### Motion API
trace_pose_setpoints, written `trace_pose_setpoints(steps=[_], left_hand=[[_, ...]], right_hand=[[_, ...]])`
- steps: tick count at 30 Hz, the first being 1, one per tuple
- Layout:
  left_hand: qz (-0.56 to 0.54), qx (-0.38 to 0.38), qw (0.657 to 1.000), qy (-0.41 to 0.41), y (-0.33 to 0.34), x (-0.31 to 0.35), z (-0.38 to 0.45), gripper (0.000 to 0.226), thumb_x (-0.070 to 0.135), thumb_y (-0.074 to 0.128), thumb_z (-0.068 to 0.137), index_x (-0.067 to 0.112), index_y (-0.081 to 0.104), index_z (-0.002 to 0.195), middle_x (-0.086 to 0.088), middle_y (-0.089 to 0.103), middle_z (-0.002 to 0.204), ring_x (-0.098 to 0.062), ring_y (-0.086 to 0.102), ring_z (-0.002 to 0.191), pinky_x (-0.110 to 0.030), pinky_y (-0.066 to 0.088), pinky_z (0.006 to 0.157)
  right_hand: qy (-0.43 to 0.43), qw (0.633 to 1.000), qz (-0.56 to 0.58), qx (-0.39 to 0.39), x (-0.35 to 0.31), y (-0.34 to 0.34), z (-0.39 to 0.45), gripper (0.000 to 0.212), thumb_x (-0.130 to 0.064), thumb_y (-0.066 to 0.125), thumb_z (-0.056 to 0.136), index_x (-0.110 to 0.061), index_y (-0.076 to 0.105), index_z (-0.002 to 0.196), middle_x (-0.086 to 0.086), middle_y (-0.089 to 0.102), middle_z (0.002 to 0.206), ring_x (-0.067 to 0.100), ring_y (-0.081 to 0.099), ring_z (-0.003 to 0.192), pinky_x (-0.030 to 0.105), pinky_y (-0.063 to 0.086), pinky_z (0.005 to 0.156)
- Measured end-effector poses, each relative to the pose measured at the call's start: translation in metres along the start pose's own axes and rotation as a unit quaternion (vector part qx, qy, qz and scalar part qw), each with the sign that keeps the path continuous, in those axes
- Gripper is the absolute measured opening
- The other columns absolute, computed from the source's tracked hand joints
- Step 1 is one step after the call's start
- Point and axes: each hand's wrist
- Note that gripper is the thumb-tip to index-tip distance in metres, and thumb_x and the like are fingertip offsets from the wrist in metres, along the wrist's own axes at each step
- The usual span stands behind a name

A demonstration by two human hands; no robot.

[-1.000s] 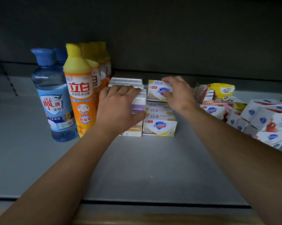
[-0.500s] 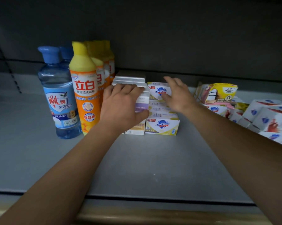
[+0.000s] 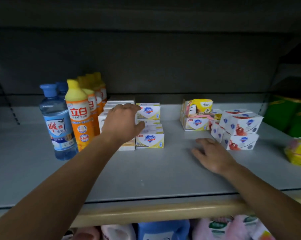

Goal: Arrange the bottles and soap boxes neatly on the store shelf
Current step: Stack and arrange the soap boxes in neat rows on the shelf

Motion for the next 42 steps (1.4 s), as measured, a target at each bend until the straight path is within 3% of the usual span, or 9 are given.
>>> trace_pose_setpoints(steps=[2, 6, 14, 22, 26, 32, 38, 42], left_hand=[[-0.032, 0.013, 0.999, 0.008, 0.002, 0.017, 0.0, 0.051, 0.044, 0.064, 0.084, 0.025, 0.057, 0.13, -0.002, 0.061, 0.13, -0.026, 0.054, 0.116, -0.037, 0.048, 0.09], [-0.114, 0.014, 0.993, 0.025, 0.018, 0.054, 0.009, 0.042, 0.036, 0.065, 0.082, 0.025, 0.063, 0.123, 0.001, 0.065, 0.123, -0.024, 0.057, 0.115, -0.036, 0.048, 0.093], [-0.171, -0.003, 0.984, 0.046, 0.073, 0.122, 0.063, 0.045, 0.033, 0.065, 0.085, 0.021, 0.058, 0.127, -0.003, 0.063, 0.116, -0.023, 0.061, 0.103, -0.033, 0.049, 0.088], [-0.117, -0.023, 0.993, 0.015, 0.126, 0.155, 0.128, 0.061, 0.038, 0.068, 0.085, 0.016, 0.046, 0.138, -0.014, 0.047, 0.131, -0.034, 0.045, 0.122, -0.042, 0.04, 0.101], [-0.047, 0.026, 0.998, 0.016, 0.142, 0.157, 0.134, 0.048, 0.032, 0.067, 0.085, 0.014, 0.052, 0.127, -0.016, 0.052, 0.123, -0.037, 0.042, 0.116, -0.045, 0.04, 0.094], [-0.05, 0.073, 0.995, 0.049, 0.141, 0.162, 0.127, 0.036, 0.025, 0.069, 0.084, 0.014, 0.055, 0.115, -0.012, 0.062, 0.114, -0.034, 0.049, 0.111, -0.043, 0.04, 0.089], [-0.205, 0.1, 0.971, 0.072, 0.105, 0.156, 0.091, 0.025, 0.018, 0.065, 0.086, 0.02, 0.054, 0.108, -0.003, 0.063, 0.106, -0.025, 0.059, 0.096, -0.035, 0.046, 0.078], [-0.395, 0.062, 0.917, -0.016, 0.074, 0.13, 0.04, 0.023, 0.018, 0.068, 0.083, 0.029, 0.055, 0.099, 0.011, 0.065, 0.094, -0.014, 0.065, 0.083, -0.031, 0.051, 0.074]], right_hand=[[0.004, 1.0, -0.022, -0.019, 0.011, 0.001, -0.009, 0.058, -0.056, 0.039, 0.097, -0.022, 0.042, 0.145, 0.003, 0.043, 0.148, 0.021, 0.038, 0.136, 0.034, 0.035, 0.11], [-0.005, 0.999, -0.037, 0.004, 0.021, 0.006, -0.018, 0.057, -0.057, 0.035, 0.098, -0.025, 0.042, 0.144, -0.003, 0.041, 0.15, 0.018, 0.035, 0.138, 0.031, 0.029, 0.113], [-0.003, 0.999, -0.02, 0.029, 0.027, 0.015, -0.013, 0.058, -0.059, 0.033, 0.094, -0.027, 0.044, 0.141, -0.003, 0.043, 0.146, 0.022, 0.034, 0.137, 0.034, 0.025, 0.111], [-0.001, 0.999, -0.007, 0.049, 0.027, 0.019, -0.013, 0.06, -0.058, 0.033, 0.092, -0.025, 0.044, 0.14, -0.003, 0.044, 0.143, 0.023, 0.032, 0.136, 0.037, 0.023, 0.112], [0.0, 0.998, -0.005, 0.057, 0.027, 0.02, -0.013, 0.058, -0.056, 0.033, 0.092, -0.024, 0.043, 0.14, -0.004, 0.043, 0.143, 0.023, 0.031, 0.136, 0.037, 0.021, 0.112], [0.0, 0.998, -0.004, 0.056, 0.028, 0.021, -0.013, 0.058, -0.057, 0.033, 0.091, -0.025, 0.043, 0.138, -0.005, 0.044, 0.142, 0.022, 0.032, 0.135, 0.037, 0.02, 0.112], [0.009, 0.999, 0.0, 0.049, 0.027, 0.017, -0.015, 0.057, -0.057, 0.037, 0.09, -0.025, 0.046, 0.136, -0.003, 0.047, 0.139, 0.023, 0.035, 0.134, 0.037, 0.024, 0.11], [0.018, 0.998, 0.007, 0.054, 0.026, 0.013, -0.015, 0.055, -0.057, 0.044, 0.087, -0.025, 0.053, 0.131, -0.004, 0.052, 0.135, 0.022, 0.041, 0.13, 0.035, 0.031, 0.106]])
Point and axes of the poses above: each hand's wrist, its own z-axis towards the middle knuckle, its own y-axis out of the palm, x = y × z
